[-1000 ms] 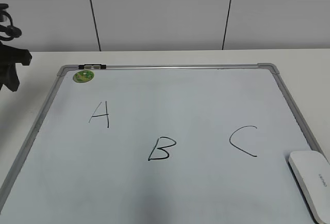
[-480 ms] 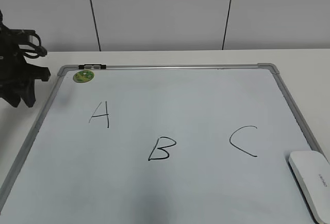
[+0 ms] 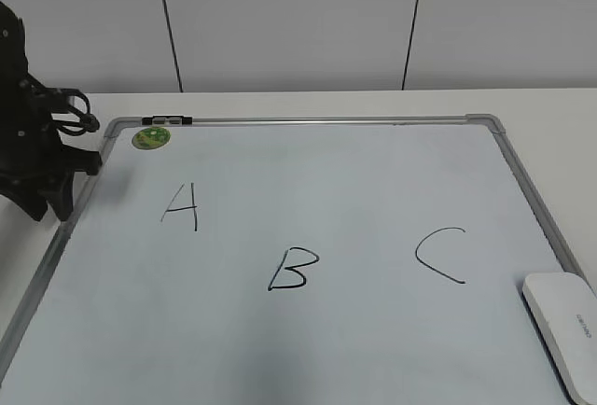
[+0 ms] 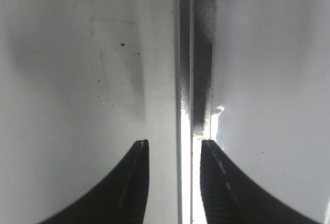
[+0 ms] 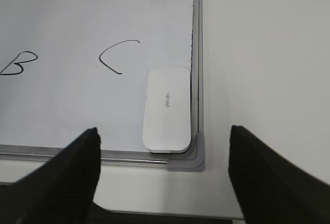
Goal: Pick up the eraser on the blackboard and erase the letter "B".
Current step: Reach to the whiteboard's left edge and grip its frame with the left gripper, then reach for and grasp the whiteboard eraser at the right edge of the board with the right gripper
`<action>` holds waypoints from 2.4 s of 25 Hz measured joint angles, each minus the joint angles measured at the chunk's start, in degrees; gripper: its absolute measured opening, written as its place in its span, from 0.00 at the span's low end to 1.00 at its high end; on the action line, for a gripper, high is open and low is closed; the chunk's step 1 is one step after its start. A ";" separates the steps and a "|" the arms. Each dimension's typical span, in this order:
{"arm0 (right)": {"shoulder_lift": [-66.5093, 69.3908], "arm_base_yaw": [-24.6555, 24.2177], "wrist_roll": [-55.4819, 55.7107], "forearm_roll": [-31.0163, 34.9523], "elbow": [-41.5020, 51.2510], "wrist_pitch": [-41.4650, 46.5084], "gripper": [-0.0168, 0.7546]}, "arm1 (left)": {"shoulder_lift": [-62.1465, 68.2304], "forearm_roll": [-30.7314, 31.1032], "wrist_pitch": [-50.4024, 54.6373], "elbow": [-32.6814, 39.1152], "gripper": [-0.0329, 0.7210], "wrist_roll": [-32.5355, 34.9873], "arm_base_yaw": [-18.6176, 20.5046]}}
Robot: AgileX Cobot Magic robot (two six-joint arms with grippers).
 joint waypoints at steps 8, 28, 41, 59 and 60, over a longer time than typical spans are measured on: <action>0.00 0.00 0.00 0.00 0.00 0.00 0.76 | 2.50 -1.72 -0.70 -0.22 0.36 1.26 0.89; 0.00 0.00 0.00 0.00 0.00 0.00 0.76 | 2.88 -2.82 -1.50 -0.39 0.08 1.52 1.02; 34.70 0.00 -0.09 1.43 -11.84 -1.36 0.76 | 2.88 -2.95 -1.58 -0.39 0.08 1.52 1.02; 73.47 1.37 -0.52 5.94 -12.94 -7.49 0.76 | 2.88 -3.19 -1.58 -0.39 0.08 1.52 1.02; 74.62 1.37 -0.41 5.52 -12.94 -8.12 0.76 | 2.88 -3.19 -1.58 -0.39 0.08 1.52 1.02</action>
